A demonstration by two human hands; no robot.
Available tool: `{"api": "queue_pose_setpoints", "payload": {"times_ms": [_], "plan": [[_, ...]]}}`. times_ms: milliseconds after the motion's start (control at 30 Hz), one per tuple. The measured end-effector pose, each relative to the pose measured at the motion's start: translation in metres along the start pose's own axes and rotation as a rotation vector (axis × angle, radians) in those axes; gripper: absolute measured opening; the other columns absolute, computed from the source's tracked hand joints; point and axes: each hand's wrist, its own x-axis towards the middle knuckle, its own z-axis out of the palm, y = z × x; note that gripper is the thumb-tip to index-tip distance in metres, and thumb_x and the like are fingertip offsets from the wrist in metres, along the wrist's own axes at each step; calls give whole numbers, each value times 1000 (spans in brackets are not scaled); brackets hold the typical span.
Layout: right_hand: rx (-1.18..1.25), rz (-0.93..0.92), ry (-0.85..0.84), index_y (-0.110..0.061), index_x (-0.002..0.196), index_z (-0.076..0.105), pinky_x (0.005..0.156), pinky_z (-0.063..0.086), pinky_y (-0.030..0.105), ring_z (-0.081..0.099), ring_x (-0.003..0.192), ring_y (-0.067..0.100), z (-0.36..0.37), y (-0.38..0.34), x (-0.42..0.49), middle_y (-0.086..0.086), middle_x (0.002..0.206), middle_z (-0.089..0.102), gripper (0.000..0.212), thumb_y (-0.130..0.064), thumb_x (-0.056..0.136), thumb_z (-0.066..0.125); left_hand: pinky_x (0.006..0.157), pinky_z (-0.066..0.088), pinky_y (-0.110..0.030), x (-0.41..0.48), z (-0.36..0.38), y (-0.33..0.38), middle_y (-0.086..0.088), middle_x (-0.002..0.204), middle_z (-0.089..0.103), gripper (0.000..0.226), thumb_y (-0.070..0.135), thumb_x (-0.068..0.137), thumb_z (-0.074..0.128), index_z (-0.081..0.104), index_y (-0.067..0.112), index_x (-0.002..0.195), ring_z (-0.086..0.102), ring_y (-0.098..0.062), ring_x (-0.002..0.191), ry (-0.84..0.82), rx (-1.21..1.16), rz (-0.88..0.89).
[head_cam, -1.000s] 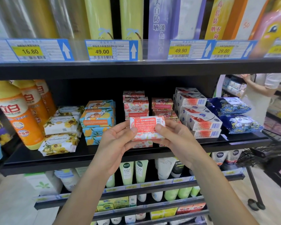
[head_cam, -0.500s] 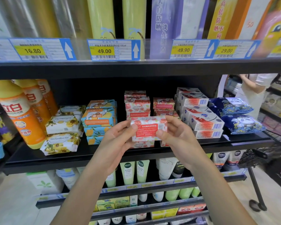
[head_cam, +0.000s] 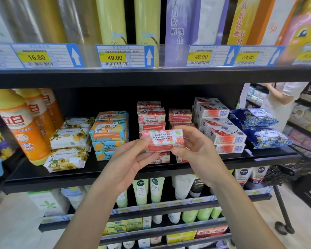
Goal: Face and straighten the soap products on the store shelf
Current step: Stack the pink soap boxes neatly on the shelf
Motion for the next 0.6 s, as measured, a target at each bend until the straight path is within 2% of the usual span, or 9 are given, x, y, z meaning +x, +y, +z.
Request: {"api": "queue_pose_setpoints", "payload": {"times_ms": [67, 167, 300, 367, 467, 600], "plan": [[9, 37, 2, -25, 131, 63, 99, 53, 37, 64, 121, 20, 1, -2, -1, -1, 128, 69, 57, -13, 79, 81, 102, 55, -38, 0, -2, 0, -16, 120, 74, 43, 24, 88, 68, 68, 1, 124, 69, -27, 118, -2, 5, 24], [33, 141, -5, -29, 137, 59, 107, 48, 40, 63, 125, 16, 1, -3, 0, -2, 133, 67, 64, -34, 80, 88, 104, 53, -37, -1, -3, -2, -14, 123, 73, 47, 24, 87, 69, 66, 2, 127, 68, -25, 120, -23, 34, 66], [88, 230, 44, -15, 138, 57, 103, 54, 36, 68, 119, 16, 4, -4, 1, 7, 132, 68, 84, -51, 71, 89, 104, 53, -36, -3, -3, -2, -13, 125, 73, 43, 20, 89, 68, 65, 3, 129, 68, -24, 120, -28, 46, 104], [116, 238, 55, -7, 137, 57, 97, 56, 31, 71, 111, 17, 6, -7, 0, 8, 125, 72, 79, -47, 74, 85, 105, 51, -35, -3, -3, -2, -13, 127, 71, 44, 20, 91, 67, 63, 3, 132, 66, -24, 122, -40, 62, 115], [152, 263, 55, -4, 129, 62, 96, 55, 33, 74, 101, 20, 8, -11, -1, 11, 117, 75, 68, -42, 75, 77, 106, 51, -35, -5, -3, -2, -13, 128, 71, 47, 19, 90, 67, 62, 3, 134, 65, -26, 124, -49, 72, 121], [173, 268, 42, -1, 123, 65, 84, 59, 25, 74, 105, 19, 9, -11, -2, 12, 111, 77, 56, -33, 79, 75, 107, 51, -36, -6, -2, -3, -13, 128, 71, 52, 17, 87, 68, 59, 5, 137, 65, -25, 124, -44, 56, 110]]}}
